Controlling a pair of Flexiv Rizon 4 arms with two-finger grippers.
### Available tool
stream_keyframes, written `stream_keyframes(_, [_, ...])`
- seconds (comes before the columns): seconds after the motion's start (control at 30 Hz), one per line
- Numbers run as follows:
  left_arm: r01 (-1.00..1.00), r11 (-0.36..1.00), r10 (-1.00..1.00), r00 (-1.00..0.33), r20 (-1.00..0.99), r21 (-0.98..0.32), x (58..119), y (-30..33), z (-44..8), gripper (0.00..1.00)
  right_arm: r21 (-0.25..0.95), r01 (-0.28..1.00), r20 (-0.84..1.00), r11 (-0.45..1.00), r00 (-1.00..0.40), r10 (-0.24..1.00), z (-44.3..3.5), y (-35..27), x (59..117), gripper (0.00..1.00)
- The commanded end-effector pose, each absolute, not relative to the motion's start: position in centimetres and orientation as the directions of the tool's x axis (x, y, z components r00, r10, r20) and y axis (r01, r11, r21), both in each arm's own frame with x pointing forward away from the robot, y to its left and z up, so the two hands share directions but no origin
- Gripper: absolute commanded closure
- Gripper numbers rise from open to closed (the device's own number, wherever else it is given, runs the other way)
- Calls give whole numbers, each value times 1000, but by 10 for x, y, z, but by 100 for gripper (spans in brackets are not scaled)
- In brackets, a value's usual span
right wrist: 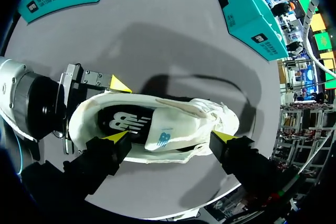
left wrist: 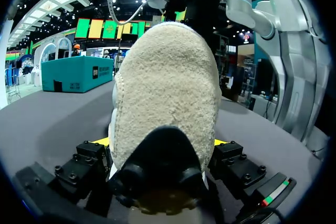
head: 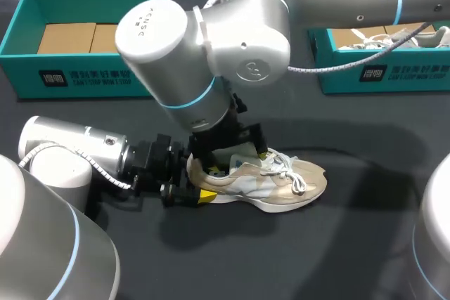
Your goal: Take the shoe out of the shoebox, open the shoe tongue, remove and reinsert the insole, then place the shoe into the shoebox
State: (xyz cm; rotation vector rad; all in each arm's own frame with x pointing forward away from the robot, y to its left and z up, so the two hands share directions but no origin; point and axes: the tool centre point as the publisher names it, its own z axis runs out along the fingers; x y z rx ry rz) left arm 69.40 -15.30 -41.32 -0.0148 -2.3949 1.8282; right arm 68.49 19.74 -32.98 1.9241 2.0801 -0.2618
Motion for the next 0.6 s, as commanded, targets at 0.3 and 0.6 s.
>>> stream_keyframes(0.3, [-71,267,84,-992,96,-961,691,-154,-419,100,286,900,-435,-329,428,792,-344,196,682,23])
stream_keyframes(0.6, [-71,267,84,-992,96,-961,691,-154,-419,100,310,882,-424,-355,463,778,-352,190,687,30])
